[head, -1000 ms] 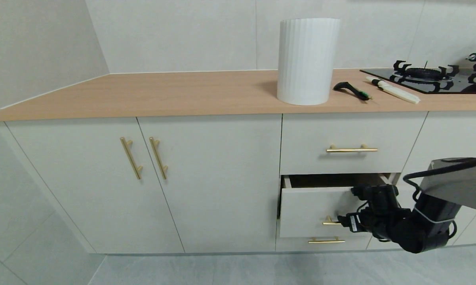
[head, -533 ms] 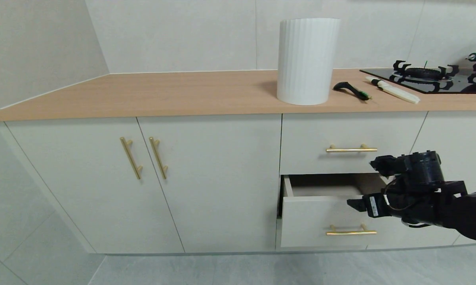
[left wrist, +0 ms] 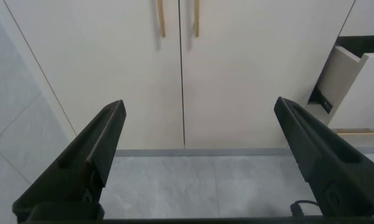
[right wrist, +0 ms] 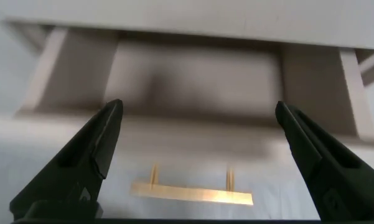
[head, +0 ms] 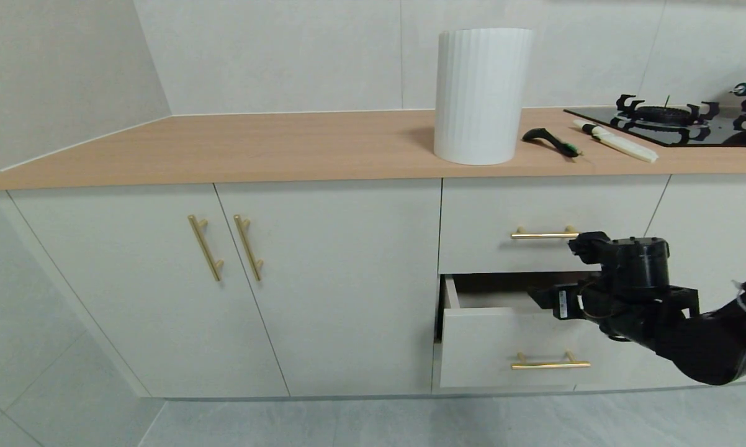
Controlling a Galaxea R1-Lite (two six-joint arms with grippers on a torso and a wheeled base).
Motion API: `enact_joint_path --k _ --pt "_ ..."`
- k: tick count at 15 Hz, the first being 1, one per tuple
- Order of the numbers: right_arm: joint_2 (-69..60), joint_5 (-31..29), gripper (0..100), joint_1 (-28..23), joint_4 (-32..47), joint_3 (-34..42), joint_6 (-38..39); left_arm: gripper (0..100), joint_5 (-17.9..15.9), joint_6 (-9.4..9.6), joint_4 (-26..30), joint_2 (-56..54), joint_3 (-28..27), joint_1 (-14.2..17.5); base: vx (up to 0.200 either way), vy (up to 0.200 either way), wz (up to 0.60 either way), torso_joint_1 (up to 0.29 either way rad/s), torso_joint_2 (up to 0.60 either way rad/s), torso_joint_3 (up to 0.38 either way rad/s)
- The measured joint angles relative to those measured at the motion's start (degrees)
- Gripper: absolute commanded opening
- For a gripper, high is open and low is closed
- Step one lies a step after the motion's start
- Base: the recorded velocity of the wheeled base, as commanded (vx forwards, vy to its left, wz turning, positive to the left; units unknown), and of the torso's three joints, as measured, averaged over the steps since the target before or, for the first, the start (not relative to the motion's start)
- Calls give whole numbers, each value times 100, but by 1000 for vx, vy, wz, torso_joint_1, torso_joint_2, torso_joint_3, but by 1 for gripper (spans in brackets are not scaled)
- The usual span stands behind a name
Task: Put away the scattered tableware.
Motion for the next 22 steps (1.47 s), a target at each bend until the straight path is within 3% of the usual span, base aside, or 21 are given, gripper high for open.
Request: enact_joint_path --k 2,9,17,22 --pt "496 -110 100 -5 -508 -2 13 100 2 0 0 0 0 0 0 0 0 0 0 0" --pt "1006 -99 100 -60 -660 -39 55 100 2 0 0 0 0 2 0 0 0 0 0 0" --pt "568 -71 100 -60 507 0 26 100 0 0 0 0 0 -2 0 0 0 0 0 0" --pt "99 118 100 -27 1642 -11 -18 100 2 0 0 0 0 0 0 0 0 0 0 0"
